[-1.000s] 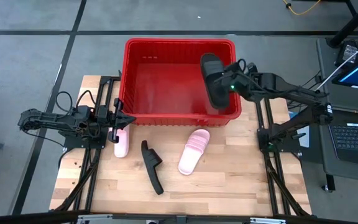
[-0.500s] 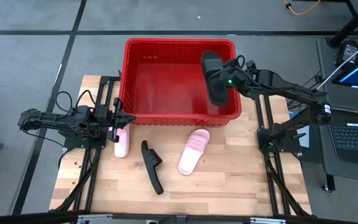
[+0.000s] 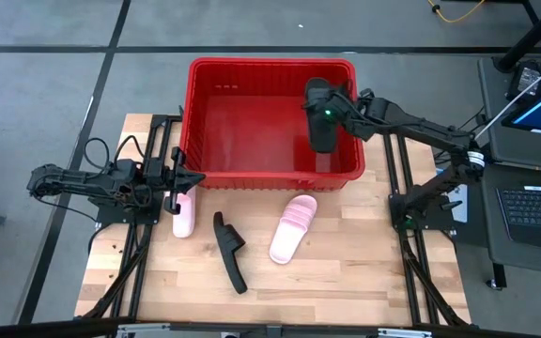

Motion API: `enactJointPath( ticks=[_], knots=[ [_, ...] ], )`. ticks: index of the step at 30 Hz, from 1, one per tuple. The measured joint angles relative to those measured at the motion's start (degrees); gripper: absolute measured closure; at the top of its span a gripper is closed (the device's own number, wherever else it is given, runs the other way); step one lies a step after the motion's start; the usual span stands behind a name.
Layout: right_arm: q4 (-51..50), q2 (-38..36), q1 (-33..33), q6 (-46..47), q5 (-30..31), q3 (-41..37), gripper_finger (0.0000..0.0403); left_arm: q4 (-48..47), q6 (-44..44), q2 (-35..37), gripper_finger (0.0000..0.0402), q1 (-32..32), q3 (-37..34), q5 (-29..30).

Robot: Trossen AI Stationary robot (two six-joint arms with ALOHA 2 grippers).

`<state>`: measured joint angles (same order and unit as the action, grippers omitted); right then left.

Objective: Pick and place slides into bin
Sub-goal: Put the right black slide into the bin

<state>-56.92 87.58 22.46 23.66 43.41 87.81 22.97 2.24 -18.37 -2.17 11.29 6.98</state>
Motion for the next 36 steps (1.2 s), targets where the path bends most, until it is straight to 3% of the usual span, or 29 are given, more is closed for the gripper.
enactJointPath(
  ticks=[18,36],
  knots=[
    [0.45,10.37,5.31,-3.58,-3.21,0.0,0.0401,-0.01,0.0,0.0,0.0398,0.0,0.0,0.0],
    [4.01,14.38,8.12,-8.35,-9.22,0.0,0.0401,-0.01,0.0,0.0,0.0398,0.01,0.0,0.0]
  ],
)
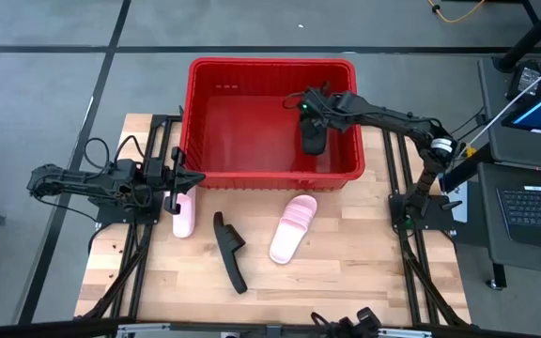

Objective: Pick and place slides into bin
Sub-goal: Put the right black slide into the bin

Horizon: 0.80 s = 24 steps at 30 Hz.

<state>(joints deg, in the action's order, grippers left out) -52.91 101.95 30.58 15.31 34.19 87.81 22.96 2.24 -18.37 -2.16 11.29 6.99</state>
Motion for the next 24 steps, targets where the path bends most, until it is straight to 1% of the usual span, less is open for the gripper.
enactJointPath(
  ticks=[11,15,20,24],
  knots=[
    [-0.58,0.81,1.58,-0.48,-1.76,0.0,0.0401,0.01,0.0,0.0,0.0398,0.0,0.0,0.02],
    [-0.05,0.81,1.86,-0.77,-3.04,-2.01,0.0401,0.02,0.0,0.0,0.0398,0.01,0.0,0.02],
    [0.77,0.81,1.93,-1.06,-3.04,-5.04,0.0401,0.02,0.0,0.0,0.0398,0.0,0.0,0.02],
    [0.95,0.81,2.24,-3.08,-3.19,-5.64,0.0401,0.02,0.0,0.0,0.0398,-0.01,0.0,0.02]
  ],
)
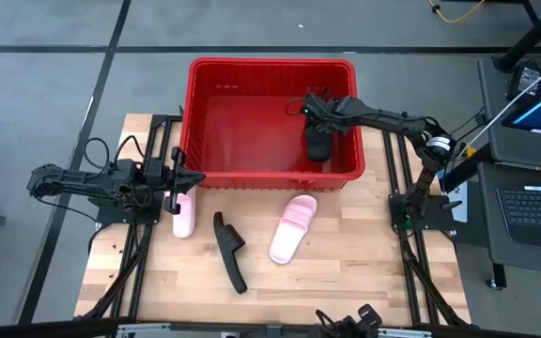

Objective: Pick and place slides into bin
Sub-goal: Put the right black slide into the bin

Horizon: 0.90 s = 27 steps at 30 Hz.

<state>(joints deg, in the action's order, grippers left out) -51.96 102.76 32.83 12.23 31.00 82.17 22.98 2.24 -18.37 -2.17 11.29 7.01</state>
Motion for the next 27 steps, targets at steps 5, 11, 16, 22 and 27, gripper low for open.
enactJointPath(
  ticks=[5,11,16,22,27],
  knots=[
    [0.61,-0.02,0.27,-2.03,-0.7,0.0,0.0401,-0.01,0.0,0.0,0.0398,0.0,0.0,0.03],
    [1.25,-0.02,0.3,-5.23,-3.39,-0.04,0.0401,0.0,0.0,0.0,0.0398,0.02,0.0,1.03],
    [1.59,-0.02,0.3,-6.61,-4.13,-0.11,0.0401,0.0,0.0,0.0,0.0398,0.0,0.0,1.03],
    [1.57,-0.02,0.34,-8.82,-3.93,-0.11,0.0401,-0.02,0.0,0.0,0.0398,0.02,0.0,1.03],
    [1.57,-0.02,0.34,-9.87,-4.06,-0.11,0.0401,0.0,0.0,0.0,0.0398,0.01,0.0,1.03]
  ],
)
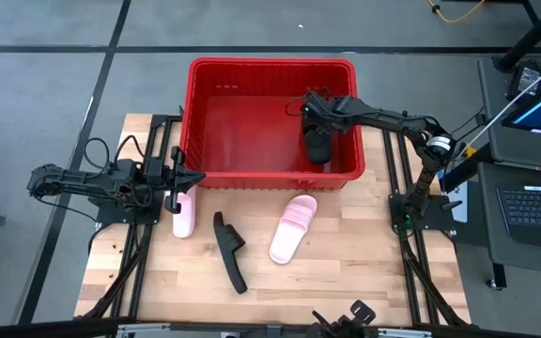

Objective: Pick and place slides into bin
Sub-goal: Put the right black slide into the bin

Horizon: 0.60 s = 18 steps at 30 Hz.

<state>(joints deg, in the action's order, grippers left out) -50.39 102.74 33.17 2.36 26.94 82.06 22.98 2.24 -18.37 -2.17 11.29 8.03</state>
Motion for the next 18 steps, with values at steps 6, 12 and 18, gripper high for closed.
enactJointPath(
  ticks=[6,12,18],
  knots=[
    [1.01,0.0,0.0,-2.51,-1.08,0.0,0.0401,-0.01,0.0,0.0,0.0398,0.0,0.0,0.0],
    [0.76,0.0,0.0,-4.16,-1.19,0.0,0.039,-0.02,0.0,0.0,0.0398,0.01,0.0,0.0],
    [0.76,0.0,-0.02,-5.64,-1.2,0.0,0.0345,-0.01,0.0,0.0,0.0398,0.02,0.0,-0.01]
  ],
)
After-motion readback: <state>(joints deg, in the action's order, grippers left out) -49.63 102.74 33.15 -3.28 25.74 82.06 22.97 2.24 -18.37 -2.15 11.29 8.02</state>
